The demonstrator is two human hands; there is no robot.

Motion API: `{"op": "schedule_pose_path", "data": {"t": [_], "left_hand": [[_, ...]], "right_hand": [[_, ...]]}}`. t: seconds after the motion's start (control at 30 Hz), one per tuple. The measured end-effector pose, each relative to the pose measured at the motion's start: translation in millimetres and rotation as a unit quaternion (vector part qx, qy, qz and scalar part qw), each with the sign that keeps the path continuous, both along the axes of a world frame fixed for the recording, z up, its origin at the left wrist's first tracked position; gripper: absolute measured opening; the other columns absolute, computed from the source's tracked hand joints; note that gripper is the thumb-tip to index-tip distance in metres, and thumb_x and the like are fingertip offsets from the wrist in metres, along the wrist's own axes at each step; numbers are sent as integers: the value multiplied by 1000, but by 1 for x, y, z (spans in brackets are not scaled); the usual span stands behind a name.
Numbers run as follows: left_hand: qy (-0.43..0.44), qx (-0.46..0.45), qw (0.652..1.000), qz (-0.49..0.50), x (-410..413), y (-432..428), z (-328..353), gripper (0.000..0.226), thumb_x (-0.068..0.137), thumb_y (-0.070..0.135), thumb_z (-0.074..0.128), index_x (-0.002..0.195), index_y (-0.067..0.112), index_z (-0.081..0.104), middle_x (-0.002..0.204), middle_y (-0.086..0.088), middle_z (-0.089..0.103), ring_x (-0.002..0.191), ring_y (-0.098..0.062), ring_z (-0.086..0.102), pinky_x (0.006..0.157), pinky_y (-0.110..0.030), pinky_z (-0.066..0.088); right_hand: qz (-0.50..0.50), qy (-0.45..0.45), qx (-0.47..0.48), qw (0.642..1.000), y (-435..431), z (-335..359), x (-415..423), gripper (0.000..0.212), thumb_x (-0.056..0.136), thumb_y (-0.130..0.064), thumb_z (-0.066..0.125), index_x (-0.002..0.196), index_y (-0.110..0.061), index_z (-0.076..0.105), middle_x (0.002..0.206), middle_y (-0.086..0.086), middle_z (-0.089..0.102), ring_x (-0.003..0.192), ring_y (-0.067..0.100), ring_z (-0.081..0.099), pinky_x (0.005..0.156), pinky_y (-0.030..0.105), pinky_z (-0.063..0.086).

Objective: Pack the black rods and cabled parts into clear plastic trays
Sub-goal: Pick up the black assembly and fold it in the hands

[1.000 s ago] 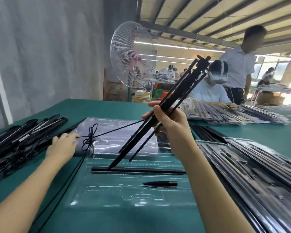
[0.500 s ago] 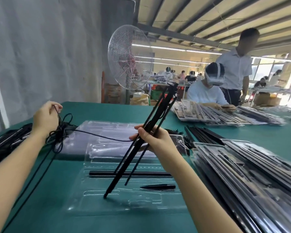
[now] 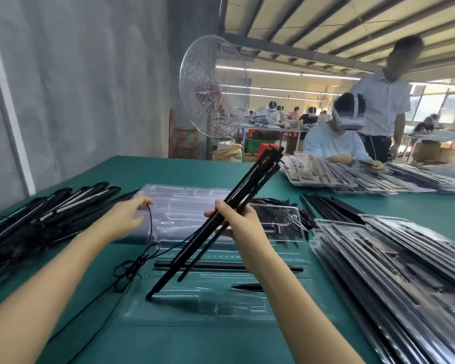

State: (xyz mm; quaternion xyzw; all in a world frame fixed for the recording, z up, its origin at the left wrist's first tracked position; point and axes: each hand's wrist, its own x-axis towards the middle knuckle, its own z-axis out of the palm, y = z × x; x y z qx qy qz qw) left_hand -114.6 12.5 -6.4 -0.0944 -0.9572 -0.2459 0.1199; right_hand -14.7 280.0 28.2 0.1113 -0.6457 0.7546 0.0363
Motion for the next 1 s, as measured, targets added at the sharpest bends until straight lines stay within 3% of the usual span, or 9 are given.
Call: {"op": "schedule_pose_path", "data": {"t": [0.1, 0.2, 0.27, 0.4, 0.47, 0.57, 0.7, 0.87, 1.0], "left_hand": [[-21, 15, 999, 43, 8, -19, -21, 46, 88, 5, 54, 130, 19, 45, 94, -4, 66, 80, -24, 60, 75, -33, 46], [101, 31, 988, 116, 19, -58, -40, 59, 84, 7, 62, 136, 20, 36, 98, -10, 65, 83, -30, 59, 78, -42, 46], [146, -42, 967, 205, 26, -91, -57, 70, 76, 7, 70, 137, 18, 36, 107, -20, 59, 95, -42, 54, 81, -53, 45], [-31, -56, 937, 342, 27, -159, -87, 69, 81, 23, 67, 142, 20, 36, 143, -24, 30, 128, -48, 28, 102, -63, 32], [-114, -53, 934, 336, 24, -181, -103, 73, 86, 37, 60, 148, 23, 24, 149, -22, 25, 134, -45, 23, 109, -58, 27], [-90, -66, 937, 332, 20, -195, -111, 74, 85, 42, 61, 148, 25, 25, 145, -22, 34, 129, -44, 30, 108, -54, 31], [-67, -101, 929, 351, 21, -191, -102, 68, 78, 28, 69, 138, 22, 39, 131, -24, 42, 117, -43, 38, 99, -58, 39], [22, -164, 936, 310, 24, -143, -90, 66, 66, 2, 70, 129, 11, 54, 147, -20, 28, 135, -39, 18, 107, -63, 22], [17, -236, 943, 232, 18, -116, -83, 56, 89, 28, 55, 143, 28, 38, 158, -3, 17, 145, -26, 8, 112, -50, 18]], "right_hand": [[-31, -9, -36, 999, 1, -1, -1, 10, 92, -25, 58, 92, -15, 57, 77, -3, 73, 84, 12, 68, 92, 37, 51], [-83, 6, -101, 991, 16, 7, -8, 6, 92, -19, 58, 91, -13, 57, 74, -2, 72, 89, 18, 65, 97, 42, 47], [-110, 11, -131, 985, 28, 15, -13, 6, 93, -17, 57, 91, -11, 56, 76, 1, 71, 88, 19, 64, 95, 41, 49], [-102, 7, -156, 982, 34, 22, -20, 5, 94, -12, 55, 93, -7, 54, 82, 8, 67, 78, 20, 69, 86, 40, 54], [-113, 4, -152, 982, 35, 25, -22, 6, 94, -12, 53, 96, -6, 53, 83, 8, 65, 76, 20, 68, 87, 43, 53], [-149, 11, -213, 966, 48, 37, -24, 13, 95, -11, 51, 105, -2, 49, 85, 9, 62, 77, 20, 65, 89, 43, 53], [-176, 48, -276, 944, 75, 53, -17, 3, 96, -8, 48, 99, -6, 49, 83, 8, 58, 75, 18, 64, 85, 39, 55], [-168, 90, -288, 939, 79, 62, -7, 3, 97, -9, 48, 95, -7, 49, 84, 8, 59, 78, 20, 65, 83, 41, 56], [-154, 133, -303, 931, 65, 77, 2, 1, 96, -10, 49, 97, -9, 49, 82, 7, 62, 79, 21, 66, 83, 43, 56]]}}
